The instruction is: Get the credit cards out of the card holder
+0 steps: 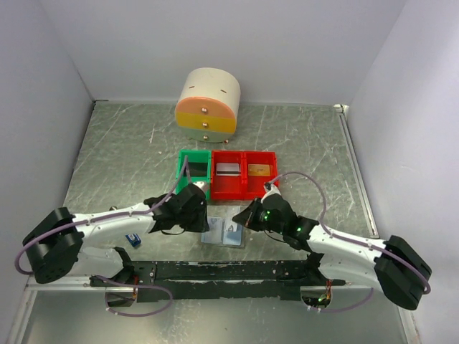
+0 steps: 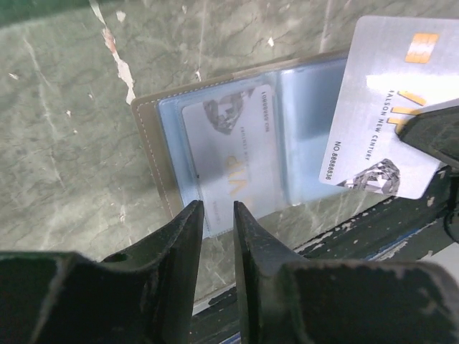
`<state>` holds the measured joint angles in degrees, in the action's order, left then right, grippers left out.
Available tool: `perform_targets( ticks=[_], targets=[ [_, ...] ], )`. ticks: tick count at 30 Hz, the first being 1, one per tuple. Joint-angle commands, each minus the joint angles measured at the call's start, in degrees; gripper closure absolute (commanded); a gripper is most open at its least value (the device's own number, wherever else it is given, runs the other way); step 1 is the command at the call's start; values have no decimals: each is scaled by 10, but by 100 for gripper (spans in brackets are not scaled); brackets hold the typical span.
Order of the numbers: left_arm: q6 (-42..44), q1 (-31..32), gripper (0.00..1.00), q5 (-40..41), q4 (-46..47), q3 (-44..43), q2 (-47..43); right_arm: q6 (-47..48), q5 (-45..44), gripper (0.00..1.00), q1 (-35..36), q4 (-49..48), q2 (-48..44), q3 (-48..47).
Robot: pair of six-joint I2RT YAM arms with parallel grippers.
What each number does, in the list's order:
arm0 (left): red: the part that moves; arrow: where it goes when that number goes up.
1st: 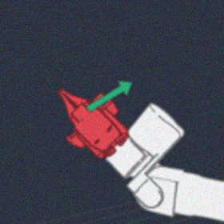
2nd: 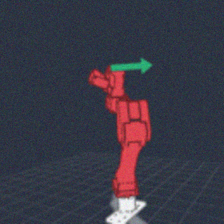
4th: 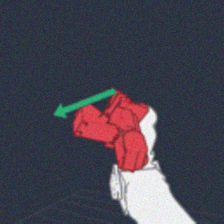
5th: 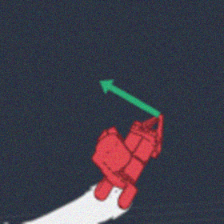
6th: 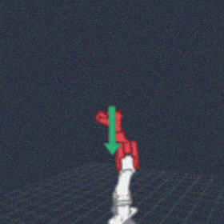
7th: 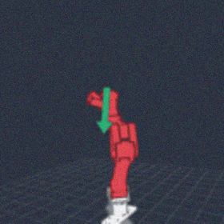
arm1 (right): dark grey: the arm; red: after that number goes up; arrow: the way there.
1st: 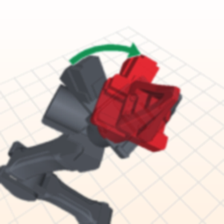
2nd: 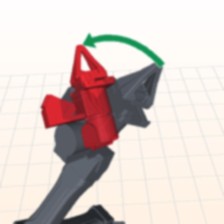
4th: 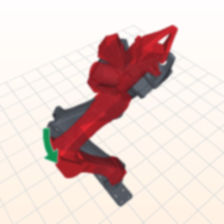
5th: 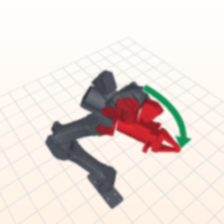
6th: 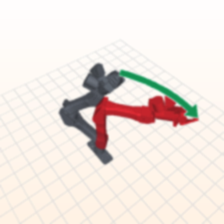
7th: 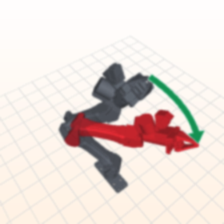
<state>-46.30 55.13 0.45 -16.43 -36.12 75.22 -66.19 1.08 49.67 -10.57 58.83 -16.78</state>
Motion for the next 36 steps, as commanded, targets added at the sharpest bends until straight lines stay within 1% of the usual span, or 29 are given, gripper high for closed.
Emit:
perform_targets(
  ticks=[1, 2, 5, 6, 8, 10, 12, 14, 16, 18, 23, 26, 28, 30, 33, 36],
  targets=[
    [18, 3, 62, 49, -36, -35, -51, 52, -35, 100, -3, 53, -52, -10],
    [21, 3, 59, 60, -46, -41, -60, 60, -36, 100, -3, 50, -63, -8],
    [30, 3, 47, 96, -81, -59, -87, 93, -38, 100, -2, 33, -95, -7],
    [38, 3, 41, 105, -86, -61, -97, 103, -34, 100, -2, 25, -101, -7],
    [52, 2, 27, 123, -89, -64, -119, 127, -26, 100, -2, 9, -111, -8],
    [70, 2, 17, 143, -97, -69, -138, 145, -15, 100, -1, -8, -115, -11],
    [85, -1, 9, 167, -115, -82, -151, 159, -3, 100, 0, -21, -116, -15],
    [101, -12, 4, 183, -132, -97, -158, 175, 5, 100, 4, -32, -116, -20],
    [117, -33, 1, 189, -148, -110, -159, 193, 3, 100, 13, -38, -119, -25],
    [132, -69, 0, 177, -155, -116, -162, 214, -5, 100, 26, -42, -124, -30],
    [177, -191, 0, 119, -155, -112, -191, 269, -29, 100, 61, -36, -130, -48],
    [201, -253, 1, 114, -160, -116, -210, 300, -42, 100, 76, -27, -132, -58],
    [206, -286, 0, 131, -172, -126, -213, 338, -68, 100, 84, -6, -133, -70],
    [213, -304, 0, 160, -183, -131, -213, 394, -99, 100, 87, 21, -134, -89],
    [222, -309, 0, 199, -178, -120, -220, 506, -133, 100, 87, 56, -127, -124],
    [224, -309, 1, 207, -176, -116, -224, 588, -175, 100, 87, 102, -103, -166]
  ],
)
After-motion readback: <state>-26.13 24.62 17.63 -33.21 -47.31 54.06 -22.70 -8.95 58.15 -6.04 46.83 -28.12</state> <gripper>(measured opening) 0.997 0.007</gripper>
